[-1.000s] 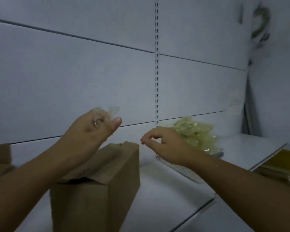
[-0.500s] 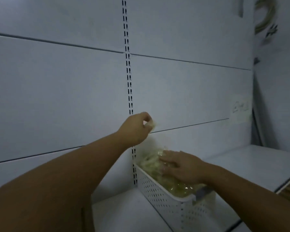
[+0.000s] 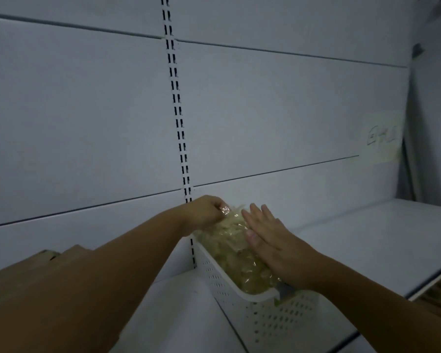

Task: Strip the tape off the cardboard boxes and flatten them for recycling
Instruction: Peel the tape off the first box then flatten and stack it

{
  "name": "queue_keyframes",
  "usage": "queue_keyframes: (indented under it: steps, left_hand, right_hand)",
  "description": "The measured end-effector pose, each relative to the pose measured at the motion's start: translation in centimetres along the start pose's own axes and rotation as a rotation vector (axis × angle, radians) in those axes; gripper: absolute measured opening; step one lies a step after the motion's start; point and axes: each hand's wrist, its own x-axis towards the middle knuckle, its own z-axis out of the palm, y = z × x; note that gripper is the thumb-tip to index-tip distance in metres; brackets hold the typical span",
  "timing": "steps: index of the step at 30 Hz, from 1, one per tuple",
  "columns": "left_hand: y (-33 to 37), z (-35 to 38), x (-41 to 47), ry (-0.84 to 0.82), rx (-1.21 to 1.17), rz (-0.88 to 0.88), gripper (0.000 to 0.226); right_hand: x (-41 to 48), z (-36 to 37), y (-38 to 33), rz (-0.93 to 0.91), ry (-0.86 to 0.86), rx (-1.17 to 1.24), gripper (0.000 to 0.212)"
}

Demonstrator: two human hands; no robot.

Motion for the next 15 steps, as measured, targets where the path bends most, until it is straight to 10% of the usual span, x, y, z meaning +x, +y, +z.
queue_keyframes:
  steps: [9,15]
  left_hand:
    - [0.1,0.0,0.2,0.331,0.217,0.167,0.022]
    - [1.2,-0.9,-0.4,0.378,0.204,0.151,0.019]
  right_hand:
    - [-1.7,-0.7,0.0,-0.013,0.708,0.368,0.032]
    - [-2.7,-1.0,-1.0,-0.274,0.561,-0.146,0.025]
